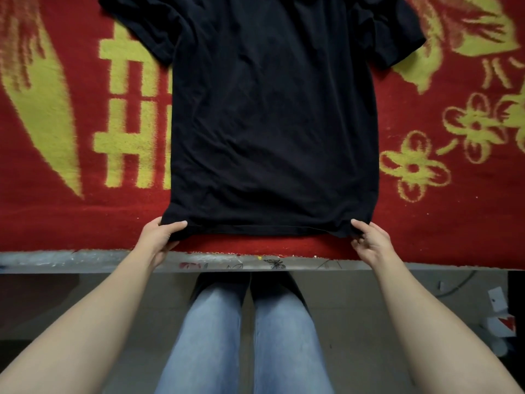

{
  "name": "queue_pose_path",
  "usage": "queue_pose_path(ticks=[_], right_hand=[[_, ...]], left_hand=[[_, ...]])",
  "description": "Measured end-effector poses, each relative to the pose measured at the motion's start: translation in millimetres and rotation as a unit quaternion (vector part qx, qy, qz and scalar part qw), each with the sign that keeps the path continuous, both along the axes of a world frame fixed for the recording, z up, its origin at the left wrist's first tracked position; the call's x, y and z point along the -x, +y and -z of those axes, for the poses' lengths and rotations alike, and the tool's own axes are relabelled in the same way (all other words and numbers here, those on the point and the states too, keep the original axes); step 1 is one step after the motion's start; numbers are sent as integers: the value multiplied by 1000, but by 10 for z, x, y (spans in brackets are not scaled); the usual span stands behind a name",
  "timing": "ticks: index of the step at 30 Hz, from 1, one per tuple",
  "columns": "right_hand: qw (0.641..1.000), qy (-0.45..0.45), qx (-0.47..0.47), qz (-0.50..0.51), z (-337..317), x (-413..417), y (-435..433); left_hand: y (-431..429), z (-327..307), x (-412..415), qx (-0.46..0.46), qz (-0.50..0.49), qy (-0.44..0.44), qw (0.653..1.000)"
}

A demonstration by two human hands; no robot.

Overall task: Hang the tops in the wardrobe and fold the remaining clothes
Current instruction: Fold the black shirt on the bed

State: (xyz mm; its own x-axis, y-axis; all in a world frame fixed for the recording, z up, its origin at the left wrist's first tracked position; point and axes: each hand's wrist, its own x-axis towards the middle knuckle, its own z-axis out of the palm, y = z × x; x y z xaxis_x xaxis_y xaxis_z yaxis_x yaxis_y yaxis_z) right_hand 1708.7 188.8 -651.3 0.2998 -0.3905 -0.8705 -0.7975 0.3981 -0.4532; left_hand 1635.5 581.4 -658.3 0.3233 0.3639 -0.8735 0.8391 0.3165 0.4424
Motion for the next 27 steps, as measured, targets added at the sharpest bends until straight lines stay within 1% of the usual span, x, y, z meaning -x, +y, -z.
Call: queue_pose_path(ticks=[2,4,6,9,11,13,16,19,21,24,27], right_hand=[[999,-7,-33,6,-15,15,-50],[991,-43,-102,70,-69,36,-118],[975,-84,-155,136,-131,85,-169],[952,-139,-191,194,-219,154,-157],[942,-162,-200,213,-267,172,-114],[946,-163,-189,207,-292,178,-77],[974,-126,-105,154,-315,162,-87],[987,-101,-9,125,-339,137,-145],[986,-99,27,128,-350,138,-158],[984,-99,46,137,-367,188,-140],[984,-105,24,141,-381,305,-141]], left_hand=[[-17,-40,23,29,-6,1,1000],[3,-86,58,73,-39,-15,997],[55,-135,104,98,-72,-45,992],[89,-212,147,120,-119,-112,979],[69,-266,159,135,-139,-139,971],[52,-307,163,148,-144,-146,968],[58,-335,174,148,-129,-140,970],[87,-350,226,76,-37,-113,990],[104,-347,286,27,14,-94,995],[99,-362,346,7,20,-77,997],[87,-376,424,36,-12,-76,996]])
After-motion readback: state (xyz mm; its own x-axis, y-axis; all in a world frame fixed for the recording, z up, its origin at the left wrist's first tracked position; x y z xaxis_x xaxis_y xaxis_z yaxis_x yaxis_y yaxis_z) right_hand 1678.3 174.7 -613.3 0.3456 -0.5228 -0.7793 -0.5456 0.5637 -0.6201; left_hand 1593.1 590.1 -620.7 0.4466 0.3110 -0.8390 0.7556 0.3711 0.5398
